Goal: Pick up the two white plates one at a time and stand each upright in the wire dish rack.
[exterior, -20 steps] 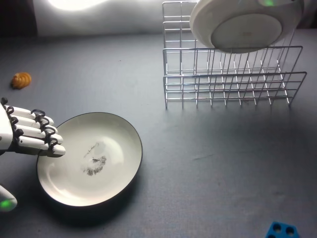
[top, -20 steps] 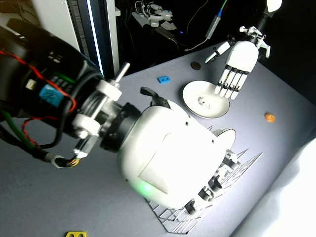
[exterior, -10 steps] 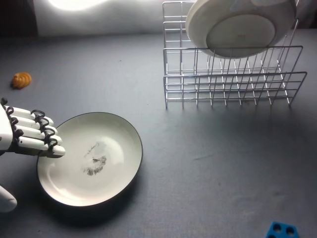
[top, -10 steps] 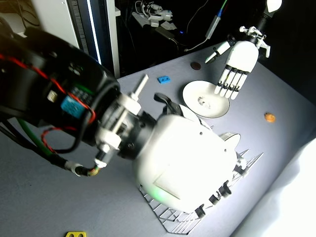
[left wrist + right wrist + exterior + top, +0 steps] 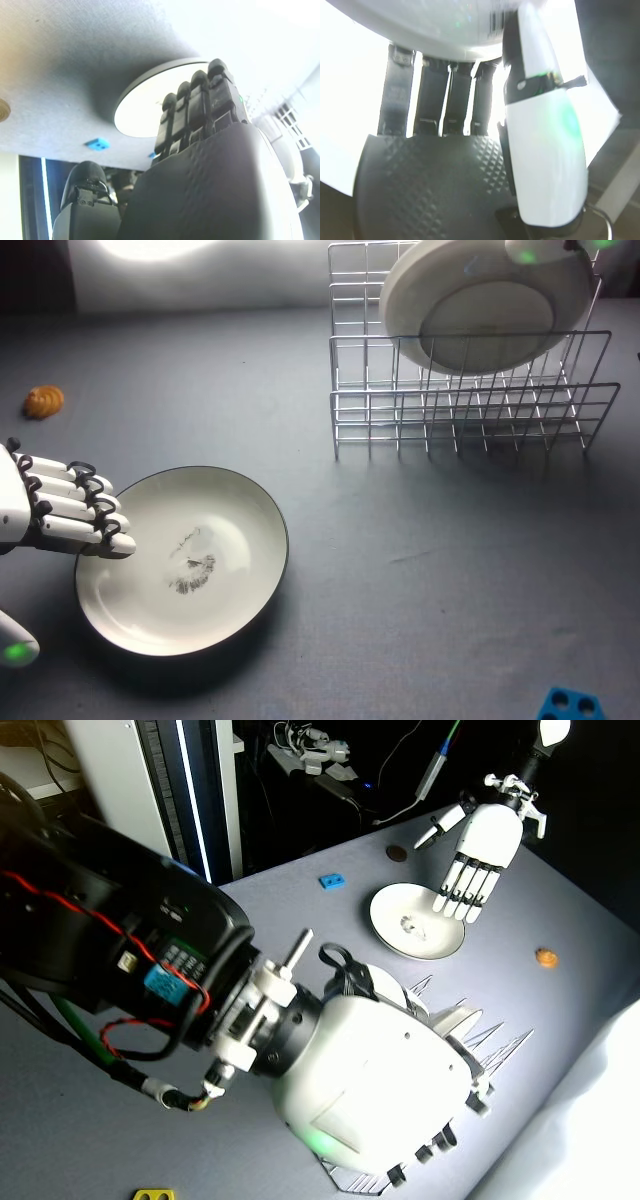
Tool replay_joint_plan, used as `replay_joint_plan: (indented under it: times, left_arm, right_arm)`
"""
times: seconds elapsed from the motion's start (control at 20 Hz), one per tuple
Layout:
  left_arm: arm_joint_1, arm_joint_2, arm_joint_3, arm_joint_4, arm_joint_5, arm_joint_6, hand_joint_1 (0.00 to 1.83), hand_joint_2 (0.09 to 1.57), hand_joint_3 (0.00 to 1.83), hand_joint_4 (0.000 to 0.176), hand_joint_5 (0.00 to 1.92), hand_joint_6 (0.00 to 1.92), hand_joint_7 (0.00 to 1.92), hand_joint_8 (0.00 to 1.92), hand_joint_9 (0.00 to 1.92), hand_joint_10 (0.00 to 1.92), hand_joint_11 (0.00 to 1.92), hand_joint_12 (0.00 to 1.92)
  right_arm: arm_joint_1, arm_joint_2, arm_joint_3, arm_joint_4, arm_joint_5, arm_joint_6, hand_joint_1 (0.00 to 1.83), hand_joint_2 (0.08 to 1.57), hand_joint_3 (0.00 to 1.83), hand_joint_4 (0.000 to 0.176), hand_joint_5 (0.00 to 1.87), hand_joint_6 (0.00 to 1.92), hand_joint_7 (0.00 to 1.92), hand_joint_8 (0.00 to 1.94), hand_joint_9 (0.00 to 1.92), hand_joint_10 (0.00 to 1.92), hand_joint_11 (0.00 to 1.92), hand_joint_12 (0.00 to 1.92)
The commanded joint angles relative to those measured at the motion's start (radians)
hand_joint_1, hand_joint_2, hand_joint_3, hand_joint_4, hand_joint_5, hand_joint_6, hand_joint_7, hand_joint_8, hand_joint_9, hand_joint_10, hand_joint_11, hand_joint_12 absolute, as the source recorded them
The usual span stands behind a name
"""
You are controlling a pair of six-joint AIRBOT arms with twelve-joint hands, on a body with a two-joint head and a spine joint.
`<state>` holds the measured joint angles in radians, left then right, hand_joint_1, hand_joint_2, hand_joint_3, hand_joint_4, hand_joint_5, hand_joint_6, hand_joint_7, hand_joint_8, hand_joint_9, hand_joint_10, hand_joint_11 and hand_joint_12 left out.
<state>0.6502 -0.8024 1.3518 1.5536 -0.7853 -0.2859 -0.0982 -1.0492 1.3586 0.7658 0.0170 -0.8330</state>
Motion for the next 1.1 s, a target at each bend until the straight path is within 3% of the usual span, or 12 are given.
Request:
replay_joint_plan:
  times: [0.0,0.15,0.45,0.65,0.8,0.9,1.0,1.05]
  left_arm:
    - [-0.012,0.002,0.006,-0.046,-0.025,-0.002,0.00,1.12,0.00,0.000,0.07,0.01,0.05,0.00,0.02,0.01,0.00,0.00]
    - [-0.012,0.000,0.007,-0.046,-0.025,-0.002,0.00,1.12,0.00,0.000,0.08,0.01,0.07,0.01,0.04,0.01,0.01,0.00]
    - [-0.012,-0.005,0.014,-0.045,-0.025,-0.002,0.00,1.12,0.00,0.000,0.07,0.01,0.06,0.00,0.03,0.00,0.00,0.00]
    - [-0.012,-0.005,0.015,-0.045,-0.024,-0.002,0.00,1.12,0.00,0.000,0.09,0.01,0.08,0.01,0.05,0.01,0.00,0.00]
    - [-0.011,-0.007,0.018,-0.045,-0.024,-0.002,0.00,1.12,0.00,0.000,0.08,0.00,0.07,0.01,0.04,0.01,0.00,0.00]
    - [-0.010,-0.008,0.019,-0.045,-0.024,-0.002,0.00,1.12,0.00,0.000,0.07,0.00,0.05,0.00,0.03,0.00,0.00,0.00]
    - [-0.010,-0.009,0.020,-0.045,-0.024,-0.002,0.00,1.12,0.00,0.000,0.07,0.00,0.05,0.00,0.02,0.00,0.00,0.00]
    - [-0.010,-0.010,0.021,-0.045,-0.022,-0.002,0.00,1.11,0.00,0.000,0.05,0.00,0.03,0.00,0.00,0.00,0.00,0.00]
  right_arm:
    - [0.011,0.006,0.004,0.019,0.115,0.028,1.20,1.15,0.00,0.018,0.86,1.16,0.98,0.99,1.21,0.01,0.75,1.01]
    - [0.003,0.005,0.005,0.019,0.125,0.031,1.21,1.14,0.00,0.025,0.91,1.11,0.99,0.96,1.22,0.01,0.77,0.99]
    - [-0.018,0.007,0.014,0.019,0.127,0.034,1.19,1.16,0.00,0.024,0.86,1.20,0.93,1.04,1.17,0.00,0.72,1.01]
    - [-0.030,0.007,0.014,0.019,0.130,0.035,1.21,1.12,0.00,0.022,0.93,1.08,1.03,0.90,1.22,0.01,0.78,0.97]
    - [-0.046,0.007,0.016,0.019,0.138,0.035,1.17,1.20,0.00,0.017,0.78,1.30,0.88,1.13,1.13,0.01,0.69,1.00]
    - [-0.057,0.006,0.021,0.019,0.148,0.035,1.17,1.21,0.00,0.025,0.78,1.32,0.84,1.19,1.04,0.01,0.60,1.04]
    - [-0.062,0.005,0.024,0.019,0.149,0.035,1.13,1.26,0.00,0.017,0.66,1.48,0.76,1.32,0.95,0.00,0.46,1.11]
    - [-0.064,0.005,0.024,0.019,0.151,0.035,1.13,1.24,0.00,0.000,0.61,0.68,0.78,0.28,0.87,0.00,0.37,1.13]
